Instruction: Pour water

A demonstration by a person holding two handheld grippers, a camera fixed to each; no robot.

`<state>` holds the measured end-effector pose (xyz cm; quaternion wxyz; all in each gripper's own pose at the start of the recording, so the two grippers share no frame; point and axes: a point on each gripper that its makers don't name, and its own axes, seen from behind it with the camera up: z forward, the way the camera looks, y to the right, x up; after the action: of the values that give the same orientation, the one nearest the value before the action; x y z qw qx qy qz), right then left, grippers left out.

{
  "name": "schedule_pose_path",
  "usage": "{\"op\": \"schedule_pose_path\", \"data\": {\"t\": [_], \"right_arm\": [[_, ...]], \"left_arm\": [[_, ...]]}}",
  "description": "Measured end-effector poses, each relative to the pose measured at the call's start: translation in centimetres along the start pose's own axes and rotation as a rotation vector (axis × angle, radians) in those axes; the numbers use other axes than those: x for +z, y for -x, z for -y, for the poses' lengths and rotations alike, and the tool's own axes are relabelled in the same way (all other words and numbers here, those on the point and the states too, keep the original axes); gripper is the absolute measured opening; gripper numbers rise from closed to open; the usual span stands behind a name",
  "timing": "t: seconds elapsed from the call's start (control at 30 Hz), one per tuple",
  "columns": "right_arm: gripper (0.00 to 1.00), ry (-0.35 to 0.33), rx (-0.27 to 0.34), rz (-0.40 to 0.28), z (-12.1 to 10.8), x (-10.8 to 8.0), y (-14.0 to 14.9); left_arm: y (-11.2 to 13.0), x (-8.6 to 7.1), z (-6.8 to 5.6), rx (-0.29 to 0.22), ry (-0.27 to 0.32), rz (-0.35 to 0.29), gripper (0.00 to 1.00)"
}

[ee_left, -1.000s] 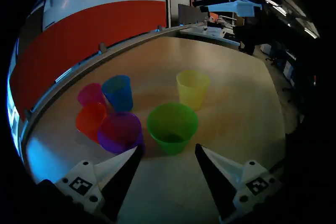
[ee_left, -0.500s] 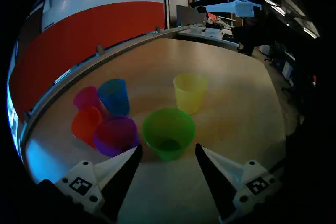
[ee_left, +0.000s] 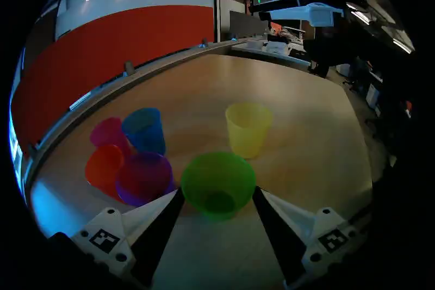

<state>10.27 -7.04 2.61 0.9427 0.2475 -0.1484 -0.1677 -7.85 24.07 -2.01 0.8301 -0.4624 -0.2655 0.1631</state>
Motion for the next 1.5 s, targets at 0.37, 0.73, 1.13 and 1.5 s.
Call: {"op": "schedule_pose_path", "data": {"t": [0.37, 0.73, 1.13, 1.5], "right_arm": [[1.0, 0.002, -0.003, 0.002, -0.2, 0.0, 0.0], [1.0, 0.004, -0.006, 0.003, -0.3, -0.2, 0.2], [1.0, 0.009, 0.0, 0.006, -0.6, -0.3, 0.6], [1.0, 0.002, 0.0, 0.004, -0.3, -0.1, 0.5]], "left_arm": [[-0.5, 0.7, -0.2, 0.008, 0.004, -0.001, 0.93], [-0.5, 0.9, 0.1, 0.002, -0.008, 0.007, 0.89], [-1.1, 0.7, 0.5, 0.021, -0.027, -0.02, 0.86], [-2.9, -0.5, 0.3, -0.007, -0.026, -0.078, 0.86]]}}
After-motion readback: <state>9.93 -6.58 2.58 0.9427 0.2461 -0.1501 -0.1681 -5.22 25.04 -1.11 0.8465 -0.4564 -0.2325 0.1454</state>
